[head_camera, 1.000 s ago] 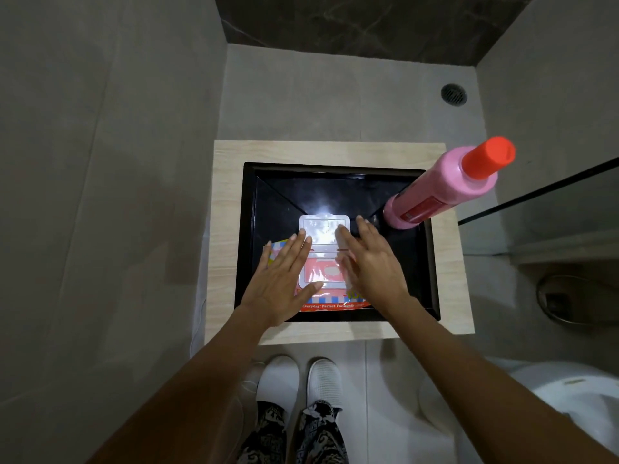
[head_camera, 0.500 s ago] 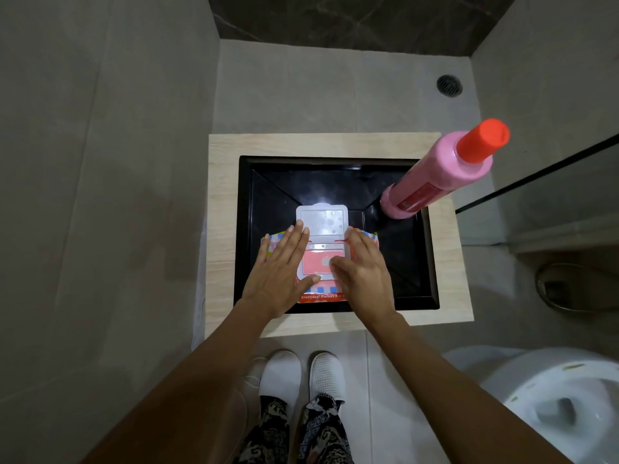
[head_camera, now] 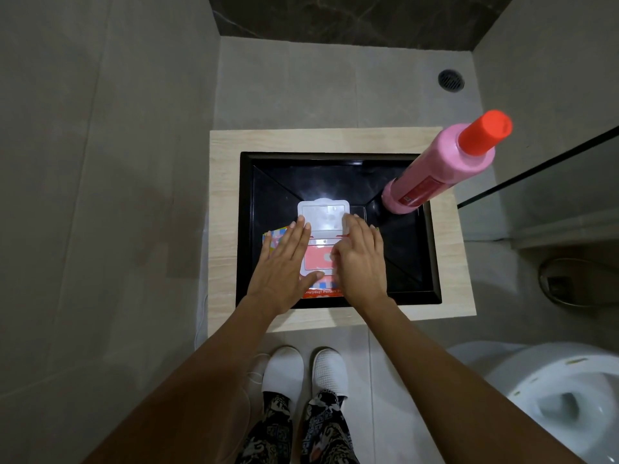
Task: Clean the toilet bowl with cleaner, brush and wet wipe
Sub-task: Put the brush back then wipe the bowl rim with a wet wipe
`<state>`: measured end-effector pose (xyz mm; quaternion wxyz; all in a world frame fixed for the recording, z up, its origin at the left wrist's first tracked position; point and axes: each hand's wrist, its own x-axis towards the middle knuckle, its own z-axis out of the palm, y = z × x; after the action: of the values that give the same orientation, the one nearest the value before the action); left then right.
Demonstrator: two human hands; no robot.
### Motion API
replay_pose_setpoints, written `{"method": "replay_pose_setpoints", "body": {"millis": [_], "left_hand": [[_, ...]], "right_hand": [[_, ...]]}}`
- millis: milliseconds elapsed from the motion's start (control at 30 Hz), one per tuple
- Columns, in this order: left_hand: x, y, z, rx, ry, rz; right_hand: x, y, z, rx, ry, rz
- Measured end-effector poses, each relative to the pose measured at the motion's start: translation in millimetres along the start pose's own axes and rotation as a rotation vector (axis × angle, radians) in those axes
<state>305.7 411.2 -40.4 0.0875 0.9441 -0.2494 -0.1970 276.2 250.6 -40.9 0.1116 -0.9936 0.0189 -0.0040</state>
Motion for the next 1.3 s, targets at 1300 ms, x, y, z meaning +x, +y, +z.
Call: {"method": "replay_pose_setpoints", "body": {"millis": [1300], "left_hand": [[-2, 11, -6, 0.043, -0.025, -0.021]], "right_hand": [[-9, 5, -4, -0.046, -0.017, -0.030]]}}
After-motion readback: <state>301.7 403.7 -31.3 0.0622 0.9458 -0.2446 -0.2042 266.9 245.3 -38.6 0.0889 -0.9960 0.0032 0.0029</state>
